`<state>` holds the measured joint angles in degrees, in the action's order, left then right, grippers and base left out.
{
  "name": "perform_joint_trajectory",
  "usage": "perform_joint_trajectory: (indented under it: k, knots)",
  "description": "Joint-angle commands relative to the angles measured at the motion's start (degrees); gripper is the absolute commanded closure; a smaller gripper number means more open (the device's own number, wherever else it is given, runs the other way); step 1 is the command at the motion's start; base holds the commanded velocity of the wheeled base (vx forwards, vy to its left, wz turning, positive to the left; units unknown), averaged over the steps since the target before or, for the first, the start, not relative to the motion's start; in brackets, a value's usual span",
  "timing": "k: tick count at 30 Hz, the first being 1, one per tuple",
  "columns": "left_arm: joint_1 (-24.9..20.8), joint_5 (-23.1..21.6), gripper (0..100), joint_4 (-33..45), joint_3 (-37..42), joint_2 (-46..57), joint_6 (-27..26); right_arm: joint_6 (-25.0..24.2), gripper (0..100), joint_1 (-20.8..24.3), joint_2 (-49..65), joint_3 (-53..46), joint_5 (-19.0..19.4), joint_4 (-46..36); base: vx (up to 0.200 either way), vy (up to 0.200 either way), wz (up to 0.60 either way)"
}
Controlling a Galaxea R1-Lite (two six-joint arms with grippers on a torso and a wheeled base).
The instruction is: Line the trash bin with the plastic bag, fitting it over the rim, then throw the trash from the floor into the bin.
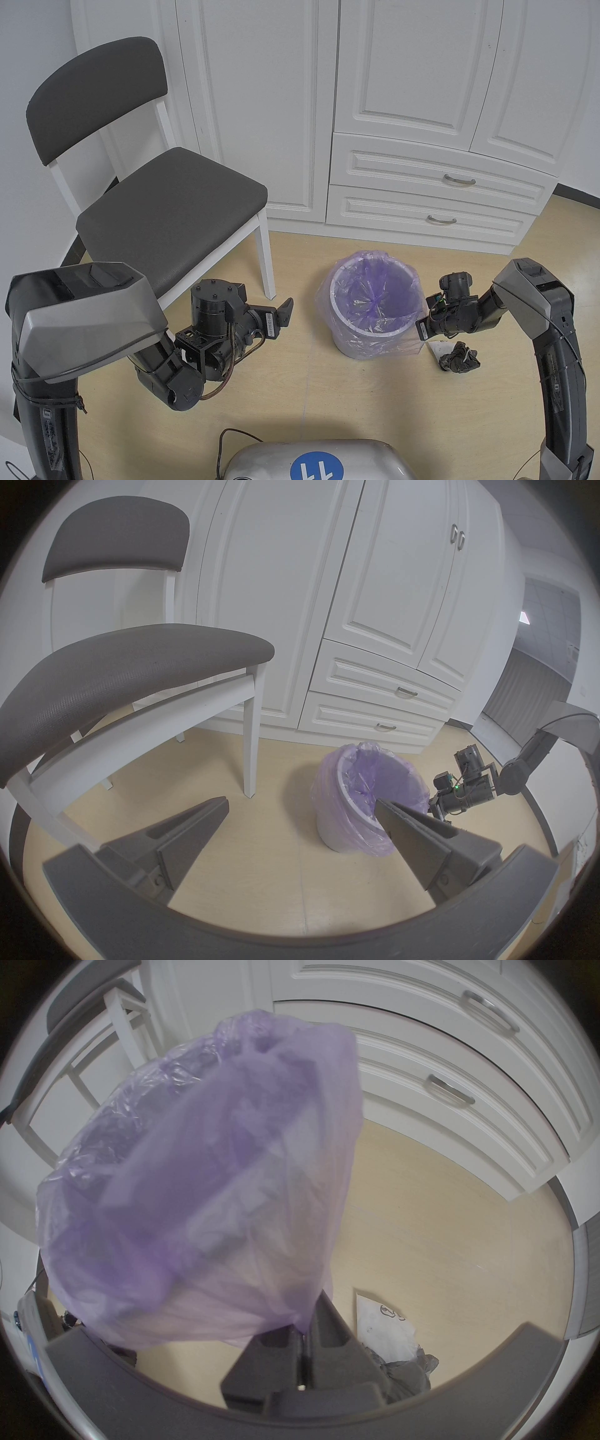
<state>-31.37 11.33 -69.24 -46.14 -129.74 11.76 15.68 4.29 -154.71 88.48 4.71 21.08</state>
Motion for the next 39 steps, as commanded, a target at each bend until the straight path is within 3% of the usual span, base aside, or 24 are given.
perform_joint_trajectory:
  k: [1, 12, 17, 39]
  knots:
    - [0.0, -0.1, 0, 0.0, 0.1, -0.5, 0.0, 0.0, 100, -0.4, -1.2, 0.4, 0.0, -0.1, 0.0, 0.0, 0.0]
    - [0.0, -0.1, 0, -1.1, 0.0, -0.9, 0.0, -0.3, 100, -1.1, -5.2, 6.8, 0.4, -2.4, 0.0, 0.0, 0.0]
    - [-0.1, -0.1, 0, -1.2, -0.2, -1.4, 0.0, -0.2, 100, -1.2, -8.9, 14.4, 0.4, -8.6, 0.0, 0.0, 0.0]
    - [-0.6, -0.3, 0, -2.4, -0.6, -3.2, 0.2, -0.6, 100, -1.0, -11.0, 19.8, 0.4, -15.5, 0.0, 0.0, 0.0]
